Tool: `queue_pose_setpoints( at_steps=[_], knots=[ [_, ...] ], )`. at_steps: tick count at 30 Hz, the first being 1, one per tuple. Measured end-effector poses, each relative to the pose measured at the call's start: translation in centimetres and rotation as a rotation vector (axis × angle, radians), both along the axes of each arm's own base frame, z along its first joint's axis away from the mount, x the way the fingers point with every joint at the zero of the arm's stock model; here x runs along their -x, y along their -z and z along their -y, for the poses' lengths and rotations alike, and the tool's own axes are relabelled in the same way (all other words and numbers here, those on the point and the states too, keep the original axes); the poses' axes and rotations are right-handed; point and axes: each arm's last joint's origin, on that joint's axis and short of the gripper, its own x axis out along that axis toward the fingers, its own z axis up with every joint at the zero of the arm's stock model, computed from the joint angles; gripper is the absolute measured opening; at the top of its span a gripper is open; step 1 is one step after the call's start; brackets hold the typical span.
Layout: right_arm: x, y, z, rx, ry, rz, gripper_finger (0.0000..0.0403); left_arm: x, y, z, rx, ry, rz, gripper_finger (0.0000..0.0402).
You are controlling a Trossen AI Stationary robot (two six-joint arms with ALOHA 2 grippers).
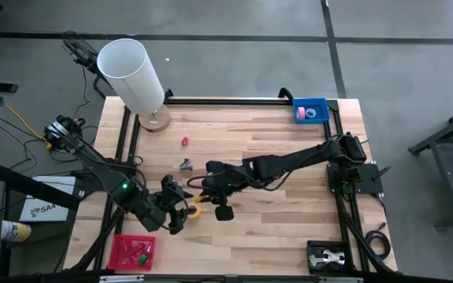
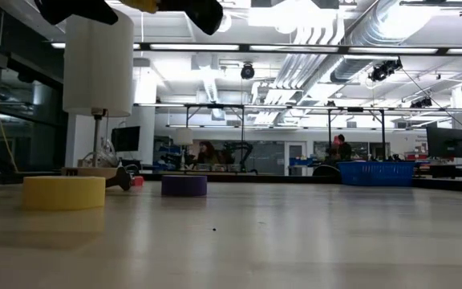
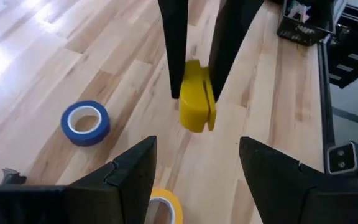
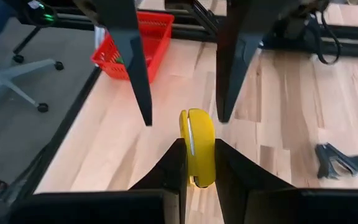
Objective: Pick and place Stapler, Stapler remover, tape
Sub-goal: Put the yellow stapler into the red bin
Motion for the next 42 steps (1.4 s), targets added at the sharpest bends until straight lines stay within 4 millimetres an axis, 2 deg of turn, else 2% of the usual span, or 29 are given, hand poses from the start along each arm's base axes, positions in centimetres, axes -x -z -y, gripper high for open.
queue_pose_setpoints(
  at_steps=[6,16,31,42],
  knots=[
    [0.22,0.77,0.09,-0.004,0.03,-0.039,0.0045,-0.02,-0.05,-0.11,-0.022,-0.027,0.017,0.0225],
    [-0.25,0.41,0.08,-0.022,0.066,0.022,0.0045,-0.01,-0.05,-0.14,-0.03,-0.036,0.022,0.0225],
    [-0.46,0.84,0.07,-0.021,0.077,0.016,0.0045,0.0,-0.09,-0.28,-0.057,-0.07,0.04,0.0224],
    [-0.46,0.84,0.07,-0.019,0.079,0.016,0.0045,0.0,-0.08,-0.29,-0.058,-0.071,0.04,0.0149]
  ],
)
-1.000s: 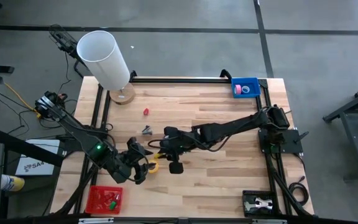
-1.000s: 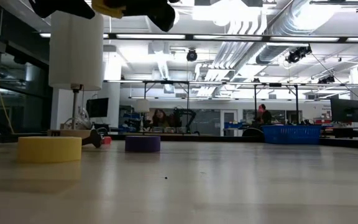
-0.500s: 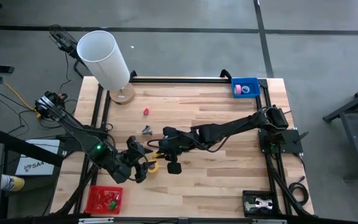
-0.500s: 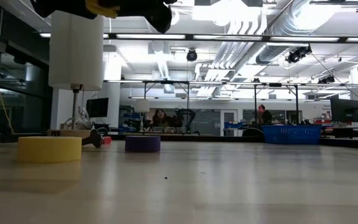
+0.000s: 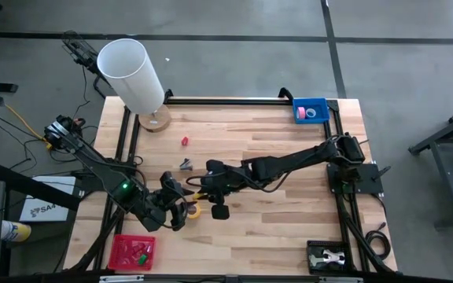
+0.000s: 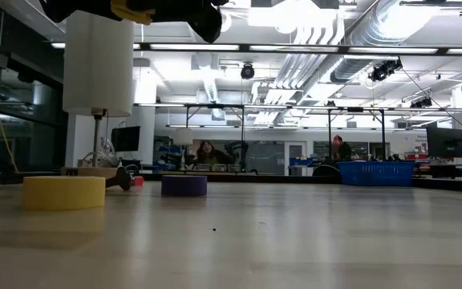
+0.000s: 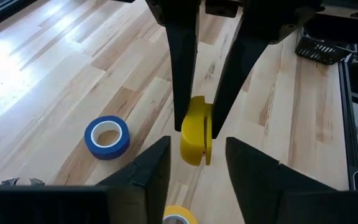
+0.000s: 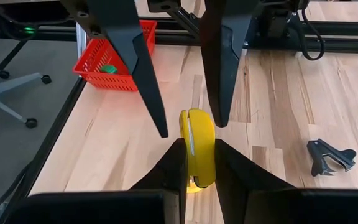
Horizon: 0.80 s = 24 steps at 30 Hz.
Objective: Pick and place Stapler, Stapler remover, tape
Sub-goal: Put the yellow stapler into the red bin
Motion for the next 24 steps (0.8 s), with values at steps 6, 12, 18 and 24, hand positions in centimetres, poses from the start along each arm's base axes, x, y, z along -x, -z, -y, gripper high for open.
queue_pose_setpoints(
  at_steps=[6,12,18,24],
  knots=[
    [0.0,0.0,-0.01,-0.003,-0.004,0.0,0.0045,-0.01,-0.03,-0.05,-0.012,-0.015,0.01,0.0129],
    [-0.01,-0.03,-0.03,-0.006,-0.008,0.003,0.0045,-0.01,-0.05,-0.09,-0.02,-0.025,0.017,0.0128],
    [-0.15,-0.17,-0.08,-0.011,-0.01,0.026,0.0045,0.01,-0.1,-0.06,-0.014,-0.019,0.015,0.0128],
    [-0.16,-0.19,-0.08,-0.011,-0.01,0.027,0.0045,0.01,-0.11,-0.05,-0.011,-0.017,0.015,0.0128]
  ],
)
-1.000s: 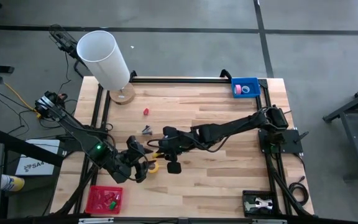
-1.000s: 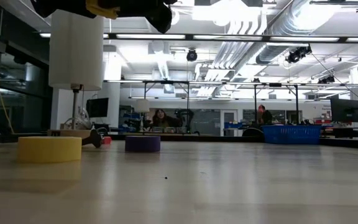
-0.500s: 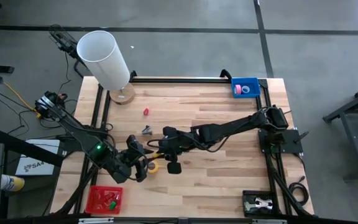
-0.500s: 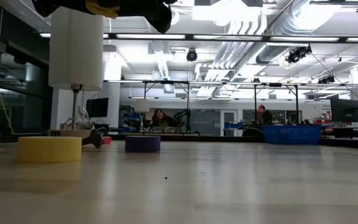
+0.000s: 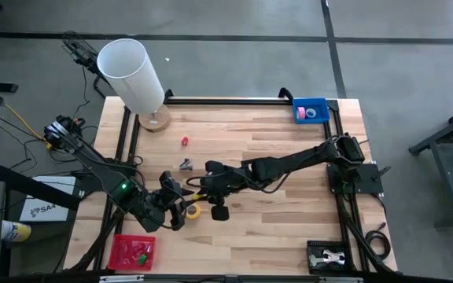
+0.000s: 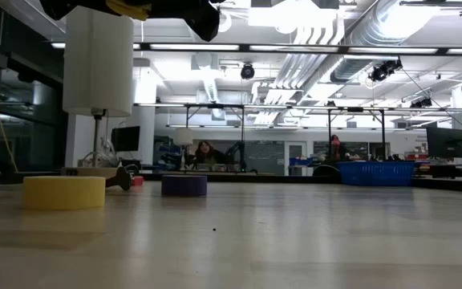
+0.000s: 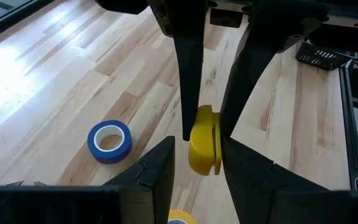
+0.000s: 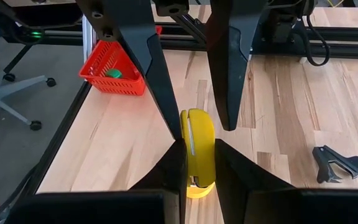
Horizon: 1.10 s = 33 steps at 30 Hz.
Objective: Pick and place Stapler, Stapler remover, tape
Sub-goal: Put the yellow stapler into the red bin
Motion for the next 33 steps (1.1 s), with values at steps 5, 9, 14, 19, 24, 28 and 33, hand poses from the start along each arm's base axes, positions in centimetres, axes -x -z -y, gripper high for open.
queue_pose_setpoints(
  at_steps=[5,9,14,19,24,28,33],
  knots=[
    [-0.01,-0.01,0.0,0.0,0.0,0.001,0.0045,0.0,0.01,0.01,0.001,0.002,-0.001,0.0128],
    [-0.02,-0.03,0.0,0.0,0.0,0.003,0.0045,0.0,0.01,0.01,0.002,0.003,-0.002,0.0128],
    [-0.02,-0.04,0.0,0.0,0.002,0.004,0.0045,0.0,0.01,0.01,0.003,0.004,-0.003,0.0116],
    [-0.03,-0.03,0.0,0.0,0.002,0.005,0.0045,-0.01,0.03,0.06,0.016,0.018,-0.011,0.008],
    [-0.03,0.0,0.01,-0.001,0.005,0.003,0.0045,0.0,0.05,0.05,0.019,0.018,-0.014,0.0052],
    [-0.03,-0.01,0.01,-0.001,0.006,0.003,0.0045,0.0,0.05,0.05,0.019,0.018,-0.014,0.0052],
    [-0.03,-0.01,0.01,-0.001,0.005,0.004,0.0045,0.0,0.05,0.06,0.02,0.02,-0.015,0.0056]
  ],
)
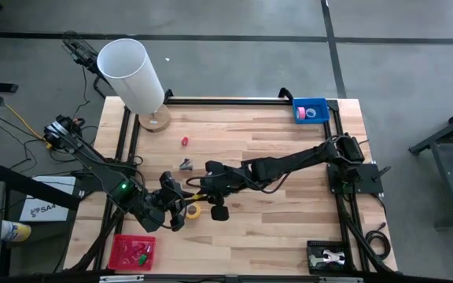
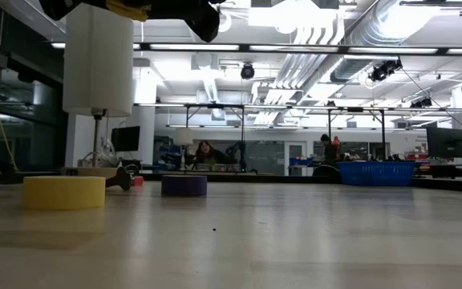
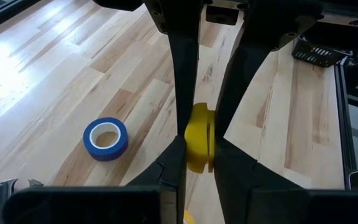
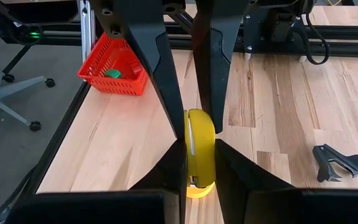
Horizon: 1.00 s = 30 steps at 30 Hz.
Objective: Pick and place Stapler, Stapler remover, tape
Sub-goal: Put the yellow stapler into the red bin
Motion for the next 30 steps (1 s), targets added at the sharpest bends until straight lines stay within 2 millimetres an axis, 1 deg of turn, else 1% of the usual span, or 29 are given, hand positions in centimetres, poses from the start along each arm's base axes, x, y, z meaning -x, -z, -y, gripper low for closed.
queue_pose_setpoints(
  at_steps=[11,13,18,20,27,30],
  knots=[
    [0.0,0.0,0.0,0.001,-0.001,0.0,0.0046,0.0,0.0,0.0,-0.002,0.002,-0.001,0.0053],
    [0.0,0.0,0.0,0.002,-0.002,0.0,0.0055,0.0,0.01,0.01,-0.002,0.002,-0.001,0.0053],
    [0.03,0.04,-0.03,0.0,-0.016,-0.004,0.0097,-0.03,0.03,0.04,0.003,0.008,-0.003,0.0052],
    [0.03,0.03,-0.06,-0.007,-0.026,-0.005,0.0106,-0.01,0.07,0.04,0.002,0.009,-0.008,0.0052],
    [0.14,-0.23,-0.05,-0.012,-0.031,-0.008,0.0112,0.12,0.37,-0.06,-0.016,0.011,-0.035,0.0052],
    [0.34,-0.48,0.13,-0.01,-0.024,-0.014,0.0113,0.26,0.52,-0.06,0.007,0.03,-0.067,0.0052]
  ],
)
